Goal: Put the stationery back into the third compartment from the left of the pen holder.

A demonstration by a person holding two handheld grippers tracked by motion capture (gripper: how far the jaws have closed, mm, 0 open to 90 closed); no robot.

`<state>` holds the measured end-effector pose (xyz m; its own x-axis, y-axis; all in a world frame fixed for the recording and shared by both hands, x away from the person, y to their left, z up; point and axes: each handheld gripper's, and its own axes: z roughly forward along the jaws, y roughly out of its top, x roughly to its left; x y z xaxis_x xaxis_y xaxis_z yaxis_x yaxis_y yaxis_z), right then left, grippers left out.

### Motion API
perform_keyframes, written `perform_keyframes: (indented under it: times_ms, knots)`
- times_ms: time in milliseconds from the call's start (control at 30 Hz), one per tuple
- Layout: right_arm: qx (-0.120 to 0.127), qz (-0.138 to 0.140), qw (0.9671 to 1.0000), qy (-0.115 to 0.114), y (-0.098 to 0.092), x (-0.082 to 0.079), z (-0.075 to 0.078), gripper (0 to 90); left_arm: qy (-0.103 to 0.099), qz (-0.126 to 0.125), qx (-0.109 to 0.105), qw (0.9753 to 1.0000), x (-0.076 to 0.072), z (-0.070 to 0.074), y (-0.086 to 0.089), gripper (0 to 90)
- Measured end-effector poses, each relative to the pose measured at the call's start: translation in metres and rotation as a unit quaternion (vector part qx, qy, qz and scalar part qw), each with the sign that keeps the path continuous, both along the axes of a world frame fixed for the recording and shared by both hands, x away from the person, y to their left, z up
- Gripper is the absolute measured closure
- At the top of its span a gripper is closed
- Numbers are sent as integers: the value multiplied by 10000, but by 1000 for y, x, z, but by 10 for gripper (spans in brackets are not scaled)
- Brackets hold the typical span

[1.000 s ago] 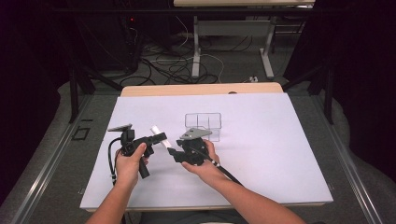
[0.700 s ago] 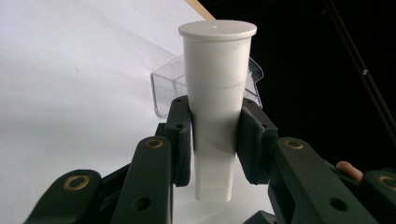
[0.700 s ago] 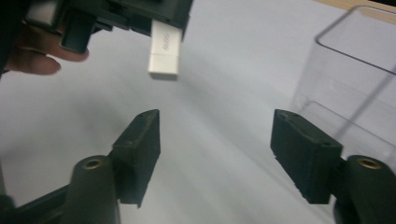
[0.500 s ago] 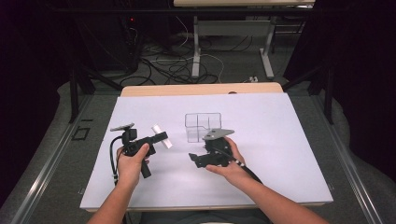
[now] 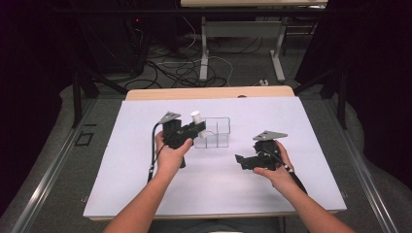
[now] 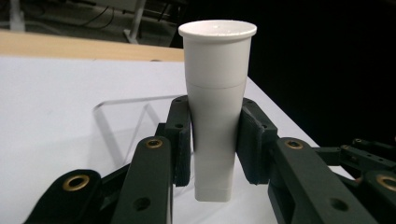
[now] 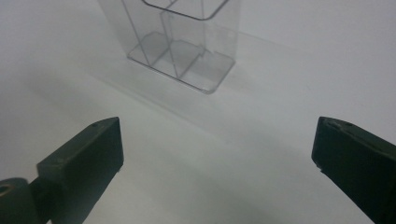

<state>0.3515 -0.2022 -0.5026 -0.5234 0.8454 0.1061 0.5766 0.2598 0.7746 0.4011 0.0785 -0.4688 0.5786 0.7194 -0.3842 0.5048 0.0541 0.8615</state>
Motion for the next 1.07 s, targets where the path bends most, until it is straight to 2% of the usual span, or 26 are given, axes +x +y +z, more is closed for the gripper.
perform_keyframes:
  times_ms: [200, 300, 367, 433, 500, 600, 733, 800, 967, 1033, 1067]
  knots:
    - [115, -380, 9992, 79, -21, 6, -4, 0, -309, -50, 236, 9992, 14, -1, -39, 692]
    - [140, -484, 9987, 60, -26, 8, -4, 0, -385, -103, 452, 9982, 18, -4, -53, 691]
    - [211, -514, 9984, 66, -29, 8, -5, 0, -397, -73, 528, 9978, 21, -9, -60, 691]
    - [245, -520, 9983, 67, -30, 9, -5, 0, -470, -75, 714, 9963, 24, -13, -64, 691]
    - [252, -528, 9983, 50, -31, 9, -5, 0, -407, -81, 800, 9959, 25, -17, -67, 691]
    - [325, -533, 9980, 63, -31, 8, -5, 0, -434, -83, 906, 9949, 25, -20, -68, 689]
    - [284, -515, 9983, 50, -31, 9, -6, 0, -410, -48, 879, 9953, 24, -20, -65, 670]
    - [295, -509, 9983, 60, -31, 9, -7, 0, -493, 7, 900, 9947, 22, -16, -62, 556]
    - [326, -555, 9979, 75, -32, 9, -6, 0, -577, -84, 983, 9934, 8, -6, -44, 376]
    - [303, -562, 9979, 49, -33, 9, -6, 0, -551, -159, 1017, 9932, 3, -2, -31, 346]
    - [307, -559, 9980, 39, -33, 9, -6, 0, -585, -96, 1043, 9928, 2, -1, -25, 344]
